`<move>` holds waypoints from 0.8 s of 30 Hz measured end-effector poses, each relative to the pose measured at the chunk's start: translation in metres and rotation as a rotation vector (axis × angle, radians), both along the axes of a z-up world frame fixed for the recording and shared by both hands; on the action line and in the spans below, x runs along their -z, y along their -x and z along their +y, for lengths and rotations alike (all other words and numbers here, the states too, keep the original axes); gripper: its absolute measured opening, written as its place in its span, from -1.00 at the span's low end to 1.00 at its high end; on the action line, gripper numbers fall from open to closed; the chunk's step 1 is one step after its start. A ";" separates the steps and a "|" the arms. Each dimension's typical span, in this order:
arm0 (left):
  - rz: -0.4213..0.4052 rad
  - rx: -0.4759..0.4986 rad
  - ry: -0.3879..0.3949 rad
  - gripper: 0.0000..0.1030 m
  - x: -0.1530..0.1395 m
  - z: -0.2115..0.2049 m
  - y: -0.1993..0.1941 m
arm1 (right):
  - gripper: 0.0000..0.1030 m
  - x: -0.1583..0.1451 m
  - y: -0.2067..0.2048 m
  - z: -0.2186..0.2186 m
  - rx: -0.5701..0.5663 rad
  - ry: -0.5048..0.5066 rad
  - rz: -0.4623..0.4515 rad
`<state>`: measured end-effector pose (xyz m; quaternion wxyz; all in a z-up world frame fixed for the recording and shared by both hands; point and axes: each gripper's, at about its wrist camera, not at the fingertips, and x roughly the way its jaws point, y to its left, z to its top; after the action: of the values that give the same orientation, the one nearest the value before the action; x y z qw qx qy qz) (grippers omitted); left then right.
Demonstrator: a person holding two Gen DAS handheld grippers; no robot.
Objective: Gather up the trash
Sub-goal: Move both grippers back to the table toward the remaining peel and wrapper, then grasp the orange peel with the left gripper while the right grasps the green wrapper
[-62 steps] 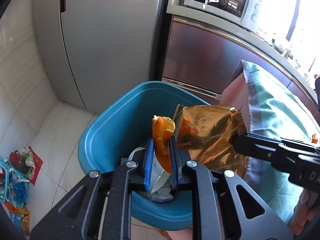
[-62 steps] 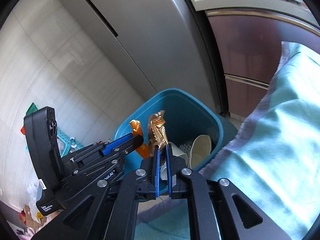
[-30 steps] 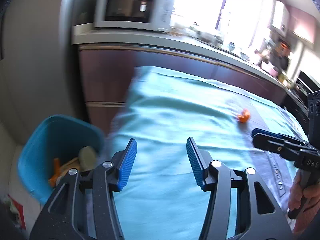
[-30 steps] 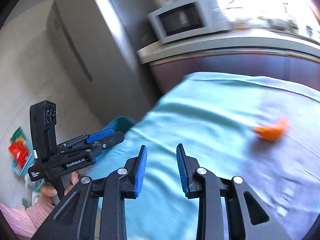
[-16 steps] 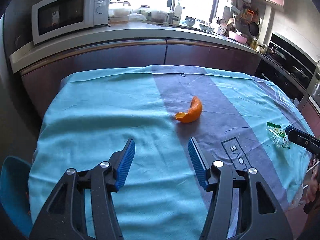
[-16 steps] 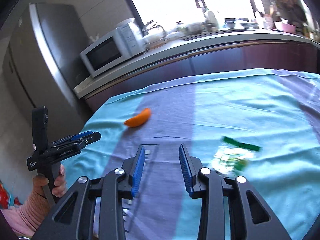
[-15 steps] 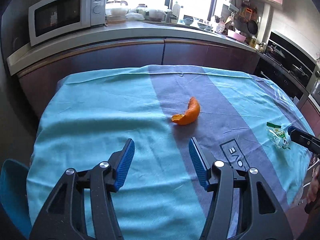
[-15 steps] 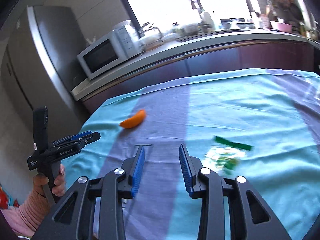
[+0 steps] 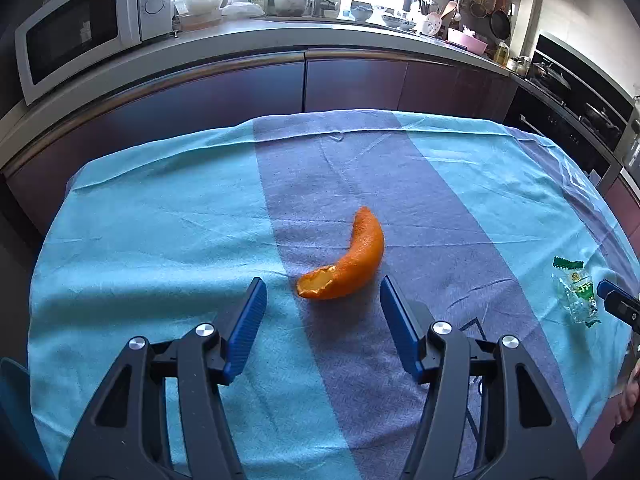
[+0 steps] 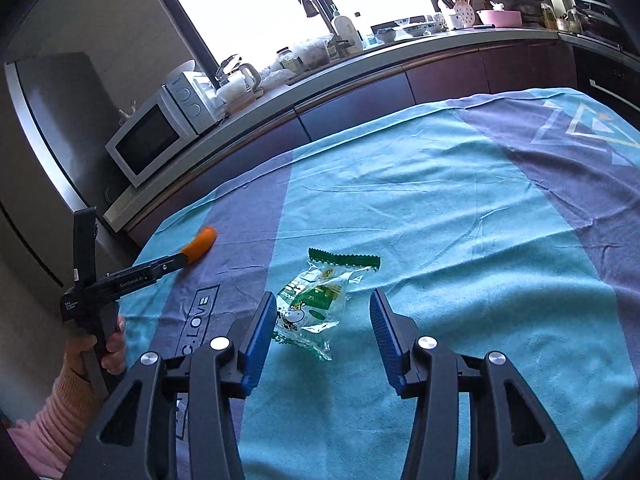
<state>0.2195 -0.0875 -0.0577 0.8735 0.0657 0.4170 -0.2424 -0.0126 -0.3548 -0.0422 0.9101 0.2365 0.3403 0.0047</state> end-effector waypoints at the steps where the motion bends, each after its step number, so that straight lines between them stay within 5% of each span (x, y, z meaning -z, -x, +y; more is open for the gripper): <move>1: 0.000 0.003 -0.001 0.12 0.000 -0.001 -0.001 | -0.10 0.002 -0.002 -0.001 -0.005 -0.013 0.003; 12: 0.016 0.027 0.003 -0.32 0.004 -0.010 -0.002 | -0.13 0.014 -0.013 0.004 -0.038 -0.088 0.015; 14: 0.011 0.026 0.006 -0.35 0.003 -0.009 -0.001 | -0.36 0.015 -0.014 0.005 -0.045 -0.086 0.018; 24: -0.066 0.039 -0.005 -0.62 -0.009 -0.007 0.024 | -0.51 0.010 -0.015 0.008 -0.051 -0.056 -0.009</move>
<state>0.1955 -0.0947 -0.0486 0.8817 0.0840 0.3874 -0.2558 0.0025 -0.3464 -0.0526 0.9043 0.2530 0.3418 0.0385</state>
